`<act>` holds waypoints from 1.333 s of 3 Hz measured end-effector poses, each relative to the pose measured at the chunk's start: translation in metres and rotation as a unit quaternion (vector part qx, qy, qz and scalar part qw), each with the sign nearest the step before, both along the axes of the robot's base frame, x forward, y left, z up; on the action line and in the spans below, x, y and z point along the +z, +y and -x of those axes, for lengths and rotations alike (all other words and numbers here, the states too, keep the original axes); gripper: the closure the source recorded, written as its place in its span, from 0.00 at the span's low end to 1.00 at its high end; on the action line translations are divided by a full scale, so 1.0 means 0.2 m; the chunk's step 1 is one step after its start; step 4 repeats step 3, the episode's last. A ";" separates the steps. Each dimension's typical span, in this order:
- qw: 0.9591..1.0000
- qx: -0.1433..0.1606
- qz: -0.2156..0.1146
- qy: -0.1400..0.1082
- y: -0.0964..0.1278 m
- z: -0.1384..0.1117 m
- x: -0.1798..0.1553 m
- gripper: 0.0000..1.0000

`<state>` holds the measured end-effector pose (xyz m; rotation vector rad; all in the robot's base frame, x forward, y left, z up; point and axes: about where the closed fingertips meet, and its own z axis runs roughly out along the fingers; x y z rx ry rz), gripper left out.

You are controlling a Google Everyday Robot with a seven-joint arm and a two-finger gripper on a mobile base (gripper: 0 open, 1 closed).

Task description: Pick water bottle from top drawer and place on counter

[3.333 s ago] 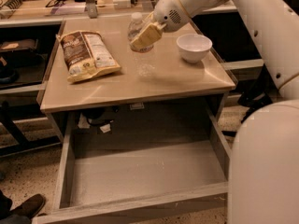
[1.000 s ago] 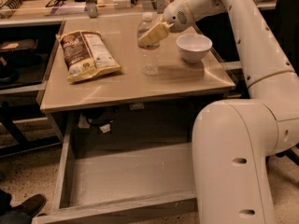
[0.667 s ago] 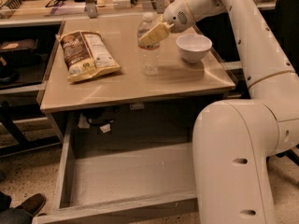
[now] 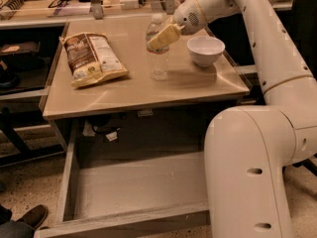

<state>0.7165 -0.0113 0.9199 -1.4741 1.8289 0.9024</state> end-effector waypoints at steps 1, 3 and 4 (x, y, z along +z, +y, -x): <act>1.000 0.000 0.000 0.000 0.00 0.00 0.00 0.12; 1.000 0.000 0.000 0.000 0.00 0.00 0.00 0.00; 1.000 0.000 0.000 0.000 0.00 0.00 0.00 0.00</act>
Offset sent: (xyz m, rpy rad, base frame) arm 0.0000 0.0000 0.0000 0.0000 0.0000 0.0000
